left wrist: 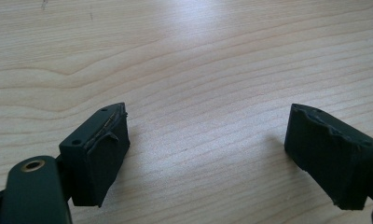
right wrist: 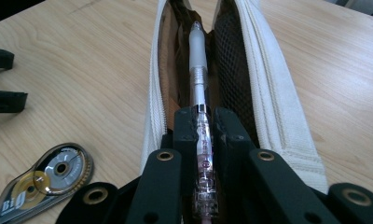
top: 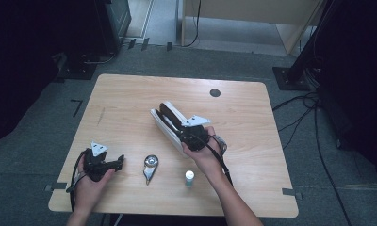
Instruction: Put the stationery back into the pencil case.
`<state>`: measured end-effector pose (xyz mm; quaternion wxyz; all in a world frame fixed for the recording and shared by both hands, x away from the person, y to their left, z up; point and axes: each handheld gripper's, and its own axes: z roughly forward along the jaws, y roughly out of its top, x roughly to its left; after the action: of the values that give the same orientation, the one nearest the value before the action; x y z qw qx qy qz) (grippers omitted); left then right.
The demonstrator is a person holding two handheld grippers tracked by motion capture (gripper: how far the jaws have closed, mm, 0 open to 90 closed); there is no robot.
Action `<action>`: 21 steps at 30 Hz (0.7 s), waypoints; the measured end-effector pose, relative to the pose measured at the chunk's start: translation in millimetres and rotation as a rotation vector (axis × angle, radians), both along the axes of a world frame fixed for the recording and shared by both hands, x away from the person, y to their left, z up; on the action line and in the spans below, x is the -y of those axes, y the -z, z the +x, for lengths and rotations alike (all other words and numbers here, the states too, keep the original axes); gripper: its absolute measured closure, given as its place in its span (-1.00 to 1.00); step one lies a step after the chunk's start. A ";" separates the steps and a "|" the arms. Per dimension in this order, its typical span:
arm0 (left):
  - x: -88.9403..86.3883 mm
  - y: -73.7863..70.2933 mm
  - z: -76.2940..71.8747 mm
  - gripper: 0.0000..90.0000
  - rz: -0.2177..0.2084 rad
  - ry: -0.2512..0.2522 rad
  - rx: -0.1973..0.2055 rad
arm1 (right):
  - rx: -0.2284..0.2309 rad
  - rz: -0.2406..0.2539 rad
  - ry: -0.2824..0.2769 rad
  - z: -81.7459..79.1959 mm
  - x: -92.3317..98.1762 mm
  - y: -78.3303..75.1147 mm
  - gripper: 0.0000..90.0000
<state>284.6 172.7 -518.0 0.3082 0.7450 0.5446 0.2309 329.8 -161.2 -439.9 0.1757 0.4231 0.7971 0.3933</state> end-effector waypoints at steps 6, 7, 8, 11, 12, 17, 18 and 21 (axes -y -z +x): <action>-0.1 -0.1 0.0 -0.69 0.001 0.001 -0.001 | -0.022 -0.018 0.022 3.8 -1.2 4.9 0.78; -0.1 -0.1 0.0 -0.69 0.001 0.001 -0.001 | -0.032 -0.026 0.022 4.4 -1.8 6.4 0.78; -0.1 -0.1 0.0 -0.69 0.001 0.001 -0.001 | -0.045 -0.032 0.019 5.1 -2.8 9.0 0.78; -0.1 -0.1 0.0 -0.69 0.001 0.001 -0.001 | -0.062 -0.050 0.011 6.3 -5.3 15.3 0.78; -0.1 0.0 0.0 -0.69 0.001 0.001 -0.001 | -0.067 -0.050 0.011 6.4 -5.8 16.7 0.78; -0.1 0.0 0.0 -0.69 0.000 0.001 -0.001 | -0.090 -0.048 0.009 8.8 -5.9 20.3 0.78; -0.1 0.0 0.0 -0.69 0.001 0.001 -0.001 | -0.099 -0.049 0.011 9.1 -5.9 20.4 0.78; 0.0 0.0 0.0 -0.69 0.000 0.001 -0.001 | -0.119 -0.053 0.005 10.6 -5.7 21.0 0.78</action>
<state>284.6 172.7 -518.0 0.3079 0.7455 0.5444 0.2304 340.4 -155.5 -460.9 0.1402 0.4428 0.8153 0.3457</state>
